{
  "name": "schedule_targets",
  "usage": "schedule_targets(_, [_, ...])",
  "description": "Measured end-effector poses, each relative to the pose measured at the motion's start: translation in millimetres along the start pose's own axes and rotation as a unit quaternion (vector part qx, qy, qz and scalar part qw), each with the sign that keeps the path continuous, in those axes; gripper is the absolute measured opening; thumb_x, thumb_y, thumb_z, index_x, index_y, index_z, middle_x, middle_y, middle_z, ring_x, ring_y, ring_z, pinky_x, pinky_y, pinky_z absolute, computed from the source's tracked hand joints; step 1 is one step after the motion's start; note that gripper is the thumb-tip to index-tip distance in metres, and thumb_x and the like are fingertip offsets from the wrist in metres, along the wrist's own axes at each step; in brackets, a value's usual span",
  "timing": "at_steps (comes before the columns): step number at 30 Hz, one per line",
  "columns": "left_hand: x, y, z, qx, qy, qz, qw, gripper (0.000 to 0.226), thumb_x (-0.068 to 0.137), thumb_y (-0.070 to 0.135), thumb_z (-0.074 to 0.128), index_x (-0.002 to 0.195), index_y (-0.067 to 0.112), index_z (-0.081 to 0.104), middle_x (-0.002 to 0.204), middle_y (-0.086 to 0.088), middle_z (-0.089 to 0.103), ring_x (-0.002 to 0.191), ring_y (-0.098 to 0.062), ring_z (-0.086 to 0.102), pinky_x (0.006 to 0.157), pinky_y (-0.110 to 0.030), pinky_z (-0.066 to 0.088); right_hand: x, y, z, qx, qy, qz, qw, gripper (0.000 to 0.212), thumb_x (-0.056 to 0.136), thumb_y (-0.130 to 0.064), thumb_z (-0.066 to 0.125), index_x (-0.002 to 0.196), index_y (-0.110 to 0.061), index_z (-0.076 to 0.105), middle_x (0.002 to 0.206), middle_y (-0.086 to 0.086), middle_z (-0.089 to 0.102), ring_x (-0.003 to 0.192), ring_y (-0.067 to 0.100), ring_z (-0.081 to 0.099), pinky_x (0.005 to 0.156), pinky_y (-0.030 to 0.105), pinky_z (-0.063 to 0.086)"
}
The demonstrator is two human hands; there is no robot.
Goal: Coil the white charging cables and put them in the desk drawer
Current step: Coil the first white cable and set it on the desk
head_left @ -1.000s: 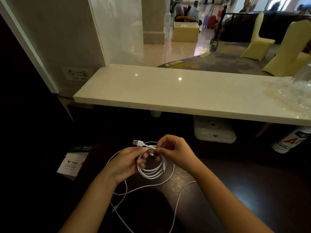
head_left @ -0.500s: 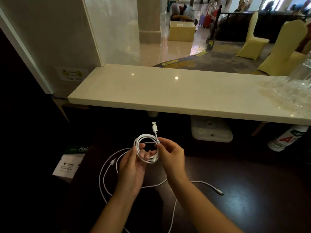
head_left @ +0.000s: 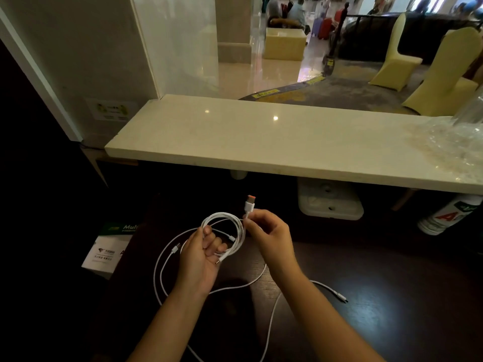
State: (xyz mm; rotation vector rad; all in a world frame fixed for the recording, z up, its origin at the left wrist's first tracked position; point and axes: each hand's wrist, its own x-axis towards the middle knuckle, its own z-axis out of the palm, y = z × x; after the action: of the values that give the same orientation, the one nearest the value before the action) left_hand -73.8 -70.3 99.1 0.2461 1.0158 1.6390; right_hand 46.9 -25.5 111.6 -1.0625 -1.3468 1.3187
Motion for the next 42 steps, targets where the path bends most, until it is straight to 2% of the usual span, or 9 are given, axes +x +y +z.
schedule_targets(3, [0.0,1.8,0.2,0.022,-0.007,0.005,1.0,0.035,0.099,0.022,0.029,0.069,0.015,0.045,0.043,0.011,0.031,0.037,-0.004,0.028,0.044,-0.018,0.035,4.3,-14.8,-7.7,-0.028,-0.1,0.026,0.994,0.015,0.083,-0.004,0.063,0.074,-0.016,0.065,0.082,0.002,0.067,0.074,0.003,0.062,0.071,0.017,0.049])
schedule_targets(7, [-6.4,6.2,3.4,0.079,-0.032,0.031,0.996,0.034,0.099,0.021,0.03,0.069,0.014,0.045,0.044,0.011,0.033,0.039,-0.004,0.029,0.043,-0.017,0.036,16.8,-32.8,-16.9,-0.278,-0.219,0.05,0.934,0.014,0.08,-0.016,0.068,0.066,-0.012,0.066,0.08,0.01,0.07,0.073,0.018,0.064,0.073,0.03,0.052])
schedule_targets(12, [-12.0,9.0,15.4,0.086,-0.063,0.041,0.993,0.033,0.099,0.019,0.03,0.07,0.012,0.046,0.045,0.01,0.035,0.041,-0.004,0.031,0.045,-0.019,0.036,21.4,-39.5,-8.3,-0.368,-0.14,0.019,0.919,0.015,0.078,-0.017,0.067,0.065,-0.017,0.059,0.06,-0.01,0.054,0.056,0.0,0.05,0.052,0.015,0.041])
schedule_targets(15, [-12.0,10.7,18.2,0.074,-0.075,0.029,0.994,0.033,0.099,0.018,0.03,0.07,0.013,0.045,0.044,0.007,0.033,0.04,-0.003,0.029,0.045,-0.018,0.034,15.7,-31.0,-2.2,-0.319,-0.07,-0.013,0.945,0.02,0.078,-0.015,0.066,0.088,-0.016,0.049,0.065,-0.004,0.055,0.057,0.01,0.052,0.053,0.022,0.041])
schedule_targets(19, [-15.1,6.5,18.5,0.047,-0.095,-0.015,0.994,0.033,0.098,0.018,0.031,0.068,0.011,0.046,0.044,0.009,0.033,0.039,-0.003,0.029,0.043,-0.017,0.033,21.0,-21.3,-6.5,-0.202,-0.16,0.14,0.956,0.028,0.083,-0.003,0.056,0.109,-0.01,0.053,0.075,0.0,0.06,0.064,0.011,0.059,0.061,0.026,0.051])
schedule_targets(23, [-11.2,5.2,16.2,0.029,-0.095,-0.056,0.993,0.033,0.097,0.018,0.033,0.068,0.01,0.046,0.043,0.008,0.032,0.037,-0.003,0.028,0.043,-0.018,0.034,18.3,-15.0,-9.8,0.1,-0.196,0.259,0.941,0.028,0.085,0.01,0.042,0.097,-0.006,0.062,0.073,0.004,0.061,0.053,0.006,0.056,0.057,0.018,0.046])
schedule_targets(27, [-4.3,8.7,10.5,0.033,-0.076,-0.062,0.995,0.033,0.097,0.018,0.032,0.069,0.011,0.047,0.044,0.009,0.029,0.036,-0.003,0.026,0.041,-0.018,0.035,19.0,-14.0,-15.5,0.275,-0.106,0.328,0.897,0.02,0.087,-0.003,0.045,0.095,-0.01,0.062,0.067,0.001,0.06,0.052,0.006,0.059,0.055,0.02,0.05])
schedule_targets(36, [3.2,5.5,8.7,0.049,-0.053,-0.099,0.992,0.031,0.096,0.02,0.035,0.07,0.012,0.05,0.044,0.008,0.031,0.036,-0.004,0.029,0.043,-0.018,0.039,17.7,-15.3,-25.0,0.12,-0.121,0.178,0.969,0.031,0.086,0.002,0.055,0.114,-0.01,0.059,0.092,0.006,0.07,0.084,0.014,0.068,0.076,0.026,0.057])
schedule_targets(42, [6.4,4.9,15.9,0.041,-0.056,-0.11,0.992,0.03,0.096,0.019,0.032,0.074,0.01,0.05,0.044,0.008,0.033,0.036,-0.004,0.03,0.051,-0.021,0.041,14.1,-9.9,-21.2,0.062,-0.073,0.135,0.986,0.036,0.084,0.009,0.056,0.115,-0.008,0.056,0.078,0.006,0.07,0.06,0.008,0.068,0.057,0.018,0.054])
